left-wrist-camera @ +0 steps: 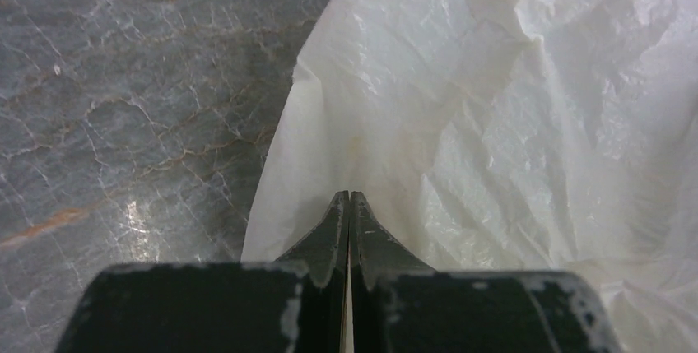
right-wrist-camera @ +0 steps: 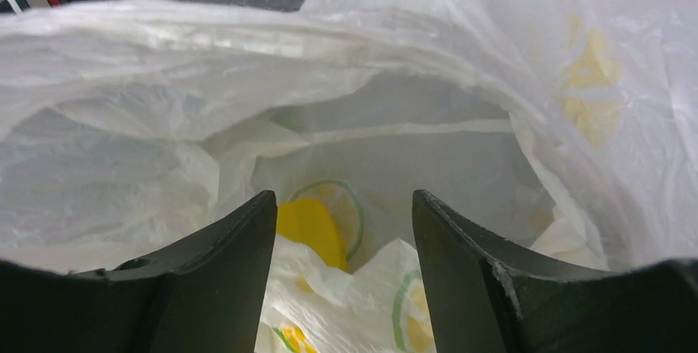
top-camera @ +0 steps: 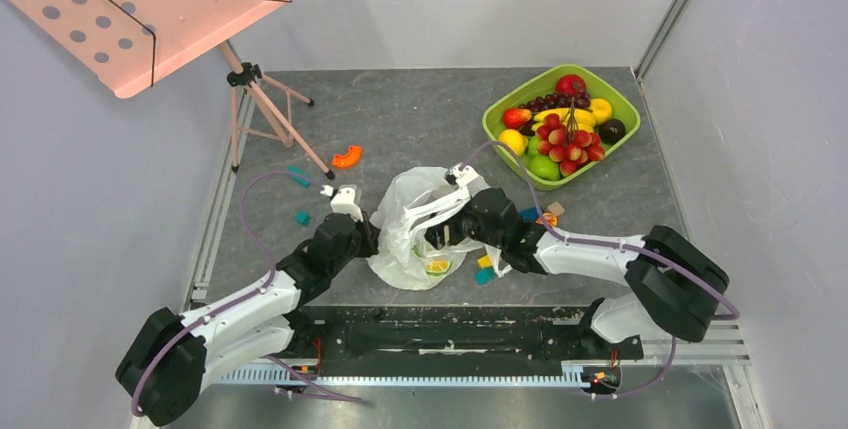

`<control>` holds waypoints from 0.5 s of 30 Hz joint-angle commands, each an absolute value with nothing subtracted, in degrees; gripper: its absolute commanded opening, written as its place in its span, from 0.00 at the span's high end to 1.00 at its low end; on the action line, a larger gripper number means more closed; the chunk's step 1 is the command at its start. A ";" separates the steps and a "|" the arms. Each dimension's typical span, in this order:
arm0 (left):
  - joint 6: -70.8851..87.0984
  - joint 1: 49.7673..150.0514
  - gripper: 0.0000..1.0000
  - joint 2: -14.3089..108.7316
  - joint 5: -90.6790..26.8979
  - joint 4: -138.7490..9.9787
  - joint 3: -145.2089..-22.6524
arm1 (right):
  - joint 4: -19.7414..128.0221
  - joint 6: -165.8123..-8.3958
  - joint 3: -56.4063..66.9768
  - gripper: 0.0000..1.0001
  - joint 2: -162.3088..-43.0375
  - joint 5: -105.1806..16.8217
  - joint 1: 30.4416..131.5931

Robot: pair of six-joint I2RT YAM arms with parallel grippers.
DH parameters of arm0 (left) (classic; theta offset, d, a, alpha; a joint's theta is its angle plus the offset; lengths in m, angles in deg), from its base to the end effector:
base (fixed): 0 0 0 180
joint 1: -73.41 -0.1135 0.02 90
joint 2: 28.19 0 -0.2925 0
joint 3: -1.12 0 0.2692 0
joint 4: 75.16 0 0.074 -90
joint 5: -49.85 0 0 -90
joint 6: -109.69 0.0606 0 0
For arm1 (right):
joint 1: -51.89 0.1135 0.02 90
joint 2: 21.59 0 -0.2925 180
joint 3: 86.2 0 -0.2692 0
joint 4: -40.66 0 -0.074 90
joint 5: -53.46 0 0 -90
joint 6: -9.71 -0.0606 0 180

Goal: Take the fake fruits out of the plastic bag
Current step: Take out the fake fruit from the plastic bag.

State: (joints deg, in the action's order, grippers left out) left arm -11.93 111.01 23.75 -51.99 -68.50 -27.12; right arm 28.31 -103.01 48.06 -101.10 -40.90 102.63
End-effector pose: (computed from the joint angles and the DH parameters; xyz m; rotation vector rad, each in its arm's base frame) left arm 0.1670 -0.1129 0.1682 -0.0153 2.1299 -0.5107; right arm 0.1962 0.2473 0.2024 -0.5500 1.9835 0.9019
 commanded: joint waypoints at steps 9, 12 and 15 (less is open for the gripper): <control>-15.23 110.85 0.98 24.83 -46.56 -75.54 -22.96 | 31.36 -93.95 37.77 0.27 -111.31 -44.50 107.57; -14.61 110.85 0.98 25.64 -46.32 -76.03 -22.84 | 34.28 -90.87 38.58 0.26 -111.00 -44.68 109.59; -14.72 110.85 0.98 27.03 -45.86 -77.16 -22.66 | 37.95 -88.64 39.61 0.24 -110.20 -44.03 111.65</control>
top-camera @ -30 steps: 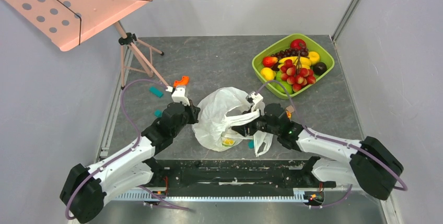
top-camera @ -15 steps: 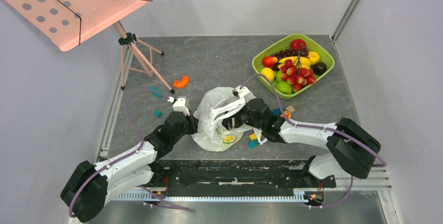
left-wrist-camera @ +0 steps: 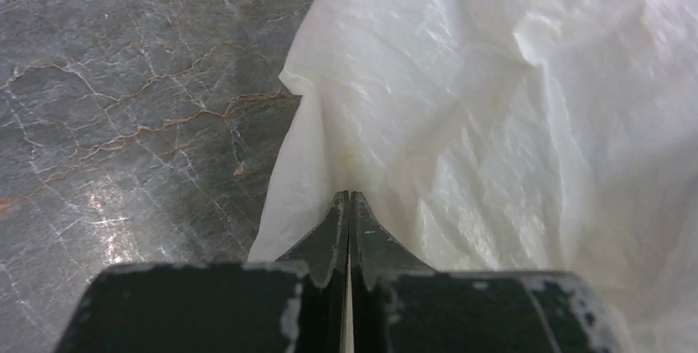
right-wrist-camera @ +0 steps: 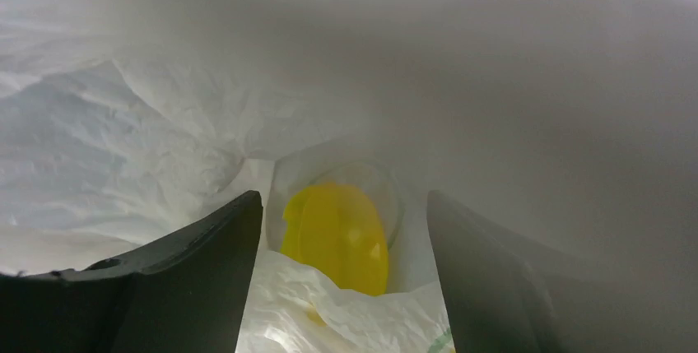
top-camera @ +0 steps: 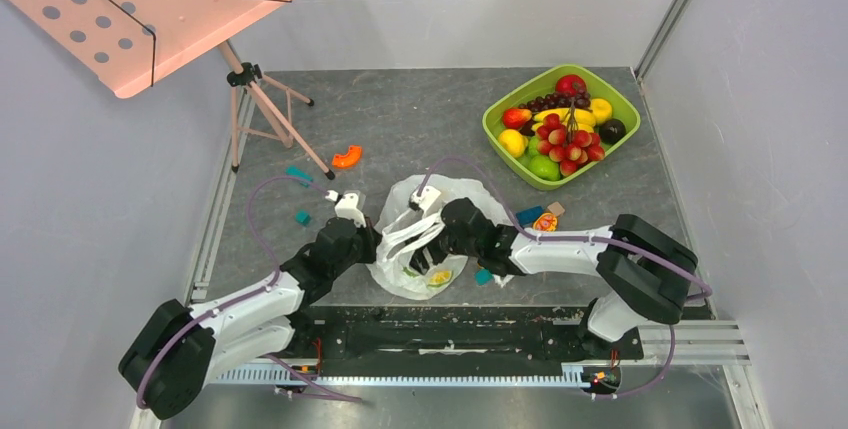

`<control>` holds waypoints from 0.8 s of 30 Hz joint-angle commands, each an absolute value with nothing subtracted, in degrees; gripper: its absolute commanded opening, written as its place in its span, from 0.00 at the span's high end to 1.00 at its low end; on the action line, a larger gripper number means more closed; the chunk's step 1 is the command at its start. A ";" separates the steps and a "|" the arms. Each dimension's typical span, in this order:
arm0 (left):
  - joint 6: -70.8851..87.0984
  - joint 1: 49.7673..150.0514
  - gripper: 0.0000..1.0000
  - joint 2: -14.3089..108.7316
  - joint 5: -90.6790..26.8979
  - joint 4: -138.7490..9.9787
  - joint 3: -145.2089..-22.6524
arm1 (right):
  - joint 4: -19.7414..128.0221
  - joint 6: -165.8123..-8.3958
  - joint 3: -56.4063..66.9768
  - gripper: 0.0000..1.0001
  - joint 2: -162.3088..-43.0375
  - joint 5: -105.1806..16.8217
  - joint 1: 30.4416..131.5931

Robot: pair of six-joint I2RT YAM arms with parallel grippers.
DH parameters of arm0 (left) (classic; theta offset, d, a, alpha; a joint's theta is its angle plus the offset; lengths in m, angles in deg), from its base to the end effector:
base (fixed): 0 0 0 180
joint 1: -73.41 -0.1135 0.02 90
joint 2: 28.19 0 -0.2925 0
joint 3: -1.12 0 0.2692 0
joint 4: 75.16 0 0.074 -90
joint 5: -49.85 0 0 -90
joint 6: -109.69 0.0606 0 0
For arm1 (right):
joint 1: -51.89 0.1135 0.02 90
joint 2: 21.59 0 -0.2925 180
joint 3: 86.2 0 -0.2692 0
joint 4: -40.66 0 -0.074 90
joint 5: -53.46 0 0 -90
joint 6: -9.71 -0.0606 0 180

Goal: Take the fake fruits out of the plastic bag
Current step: Take out the fake fruit from the plastic bag.

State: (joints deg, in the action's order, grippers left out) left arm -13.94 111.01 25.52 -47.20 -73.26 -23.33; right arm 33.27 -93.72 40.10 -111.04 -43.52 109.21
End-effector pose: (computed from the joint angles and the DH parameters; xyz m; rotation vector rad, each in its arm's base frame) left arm 0.1602 -0.1140 0.1483 -0.0002 2.1707 -0.6038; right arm 0.1848 0.3017 0.1850 -0.8891 1.9942 0.8621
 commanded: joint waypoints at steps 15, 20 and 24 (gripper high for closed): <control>-14.66 110.85 0.98 29.66 -45.31 -78.63 -23.10 | 29.98 -87.93 51.24 0.08 -109.95 -27.93 121.43; -14.73 110.85 0.98 29.44 -45.29 -78.56 -22.76 | 23.12 -89.14 54.53 0.13 -113.18 -22.54 123.78; -14.67 110.85 0.98 29.98 -44.83 -79.19 -22.48 | 18.85 -90.92 56.11 0.13 -112.34 -22.87 123.92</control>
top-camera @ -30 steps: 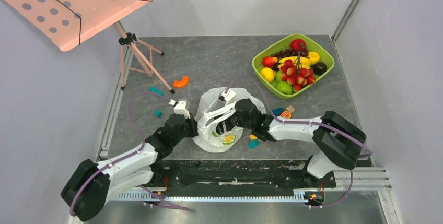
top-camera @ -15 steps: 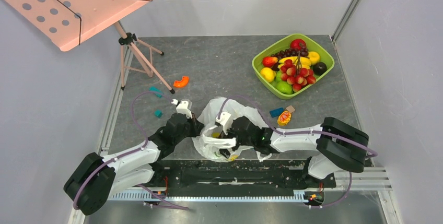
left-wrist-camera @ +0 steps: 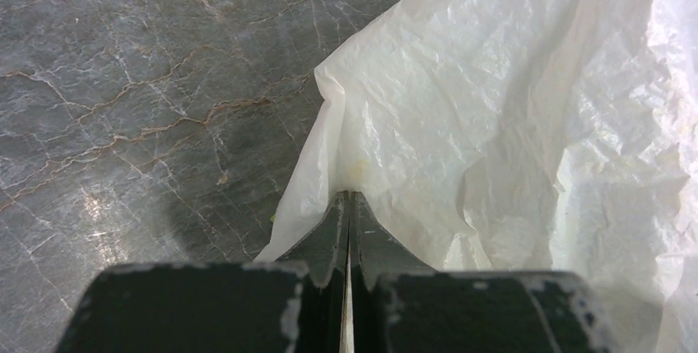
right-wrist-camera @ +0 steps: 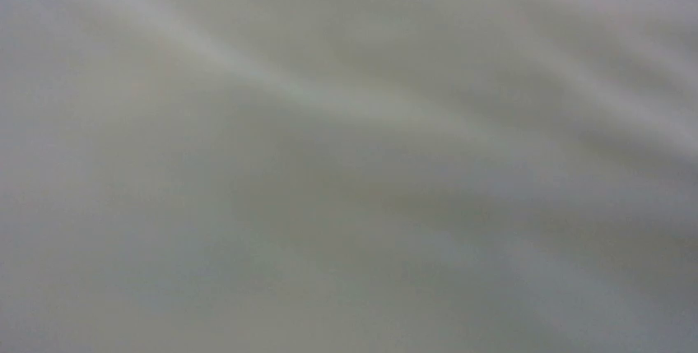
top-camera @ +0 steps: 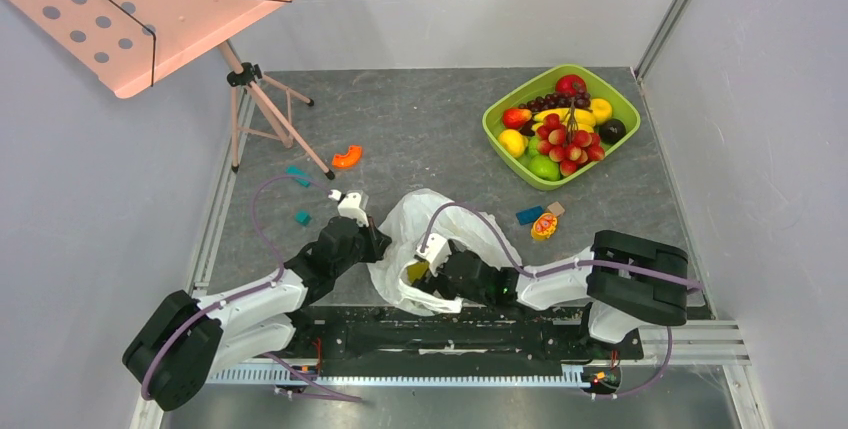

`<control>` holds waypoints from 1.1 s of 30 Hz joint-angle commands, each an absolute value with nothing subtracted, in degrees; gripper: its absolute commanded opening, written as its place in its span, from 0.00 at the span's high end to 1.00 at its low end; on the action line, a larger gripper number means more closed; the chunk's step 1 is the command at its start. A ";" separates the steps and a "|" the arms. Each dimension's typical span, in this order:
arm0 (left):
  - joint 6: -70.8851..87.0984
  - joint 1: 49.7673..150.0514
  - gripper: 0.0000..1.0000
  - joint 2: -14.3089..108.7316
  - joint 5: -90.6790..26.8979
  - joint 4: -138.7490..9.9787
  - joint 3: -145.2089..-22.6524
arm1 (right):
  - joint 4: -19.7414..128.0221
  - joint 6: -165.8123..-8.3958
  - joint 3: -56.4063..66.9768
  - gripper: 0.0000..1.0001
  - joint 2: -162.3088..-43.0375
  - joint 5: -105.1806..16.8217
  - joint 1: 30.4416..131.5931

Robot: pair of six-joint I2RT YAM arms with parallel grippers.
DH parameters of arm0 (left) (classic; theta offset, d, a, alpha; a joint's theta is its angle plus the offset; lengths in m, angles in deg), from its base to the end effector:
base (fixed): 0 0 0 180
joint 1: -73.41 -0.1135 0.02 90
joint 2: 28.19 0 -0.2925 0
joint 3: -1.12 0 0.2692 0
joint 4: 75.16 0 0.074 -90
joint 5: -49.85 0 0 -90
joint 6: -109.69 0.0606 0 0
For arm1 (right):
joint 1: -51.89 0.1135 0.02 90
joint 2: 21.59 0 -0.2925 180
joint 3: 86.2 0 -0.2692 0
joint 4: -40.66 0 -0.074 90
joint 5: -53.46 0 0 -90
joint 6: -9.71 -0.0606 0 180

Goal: Take the fake fruits out of the plastic bag
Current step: Take out the fake fruit from the plastic bag.

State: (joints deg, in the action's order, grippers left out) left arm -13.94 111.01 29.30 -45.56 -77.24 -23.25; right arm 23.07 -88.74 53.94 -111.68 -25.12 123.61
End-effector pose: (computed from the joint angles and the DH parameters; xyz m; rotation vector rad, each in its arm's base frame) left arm 0.1646 -0.1195 0.1438 0.0173 2.1767 -0.6328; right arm 0.1071 0.2858 0.1271 -1.0450 1.9243 0.6029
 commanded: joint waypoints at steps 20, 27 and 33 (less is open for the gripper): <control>-14.14 110.85 0.98 41.98 -37.74 -87.08 -24.50 | 33.32 -84.56 36.65 0.03 -121.88 -11.98 124.75; -13.89 110.85 0.98 40.92 -38.31 -86.49 -24.15 | 32.84 -87.82 39.44 0.10 -121.32 -10.75 124.75; -14.01 110.85 0.98 40.02 -38.76 -86.32 -23.47 | 28.87 -88.99 43.20 0.28 -118.29 -11.94 124.80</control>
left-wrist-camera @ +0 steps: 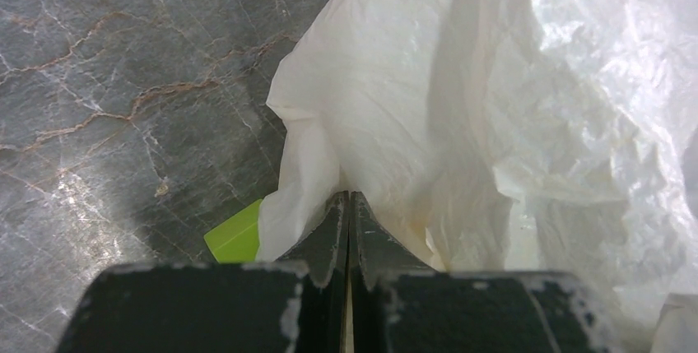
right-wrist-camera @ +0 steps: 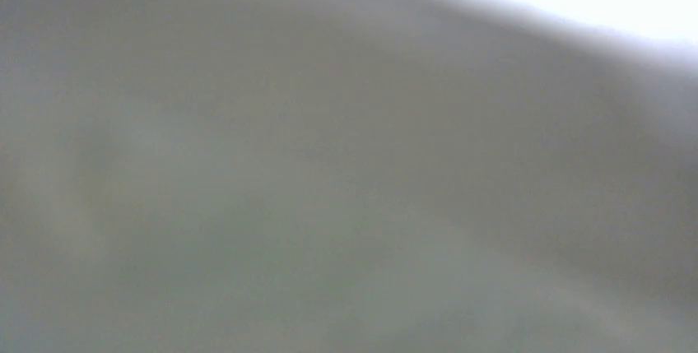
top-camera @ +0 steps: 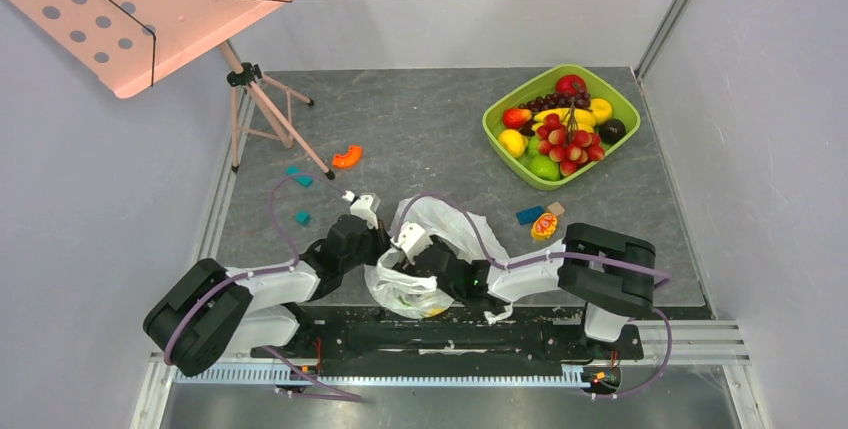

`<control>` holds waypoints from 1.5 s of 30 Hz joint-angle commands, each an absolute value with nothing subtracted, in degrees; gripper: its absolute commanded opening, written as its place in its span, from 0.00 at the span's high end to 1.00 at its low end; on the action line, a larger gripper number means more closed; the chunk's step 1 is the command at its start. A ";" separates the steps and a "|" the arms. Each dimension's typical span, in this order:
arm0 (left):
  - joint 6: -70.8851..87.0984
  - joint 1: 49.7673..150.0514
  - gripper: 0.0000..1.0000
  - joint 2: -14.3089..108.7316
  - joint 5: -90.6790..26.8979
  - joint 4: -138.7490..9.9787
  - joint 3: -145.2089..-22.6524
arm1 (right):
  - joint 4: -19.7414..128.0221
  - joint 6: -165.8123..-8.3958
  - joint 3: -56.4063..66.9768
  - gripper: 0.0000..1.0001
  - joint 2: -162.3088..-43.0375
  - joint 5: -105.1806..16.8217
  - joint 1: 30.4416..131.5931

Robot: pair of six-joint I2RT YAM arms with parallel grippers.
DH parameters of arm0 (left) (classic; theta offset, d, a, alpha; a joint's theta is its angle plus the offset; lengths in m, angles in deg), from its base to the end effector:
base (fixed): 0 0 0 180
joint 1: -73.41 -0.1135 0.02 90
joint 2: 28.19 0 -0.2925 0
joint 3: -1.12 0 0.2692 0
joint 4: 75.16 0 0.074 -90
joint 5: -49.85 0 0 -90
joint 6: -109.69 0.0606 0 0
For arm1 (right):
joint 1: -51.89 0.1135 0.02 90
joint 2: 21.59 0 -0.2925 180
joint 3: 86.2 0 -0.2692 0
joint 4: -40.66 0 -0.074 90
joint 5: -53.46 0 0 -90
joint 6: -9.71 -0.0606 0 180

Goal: Take the fake fruits out of the plastic bag
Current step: Take out the fake fruit from the plastic bag.

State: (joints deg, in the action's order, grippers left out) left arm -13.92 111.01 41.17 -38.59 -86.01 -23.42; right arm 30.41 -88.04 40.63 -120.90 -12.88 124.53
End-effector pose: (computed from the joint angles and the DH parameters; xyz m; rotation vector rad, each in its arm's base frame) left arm 0.1729 -0.1352 0.1223 0.0950 2.2577 -0.7249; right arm 0.1303 0.3352 0.1321 -0.9583 1.9356 0.3643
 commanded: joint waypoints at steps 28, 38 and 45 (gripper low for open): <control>-13.99 110.80 0.98 38.31 -39.81 -86.17 -23.32 | 44.89 -93.54 51.31 0.47 -88.85 -12.41 124.75; -13.79 110.77 0.98 37.61 -39.97 -85.31 -23.63 | 56.56 -92.95 51.10 0.48 -74.81 -19.83 124.75; -13.94 110.76 0.98 37.50 -39.93 -85.15 -23.80 | 63.12 -93.98 48.50 0.51 -65.17 -21.77 124.76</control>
State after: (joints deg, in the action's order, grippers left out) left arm -13.92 111.01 38.48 -38.76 -84.67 -23.38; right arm 59.35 -92.93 52.10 -69.80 -20.42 124.53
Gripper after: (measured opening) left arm 0.025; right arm 0.611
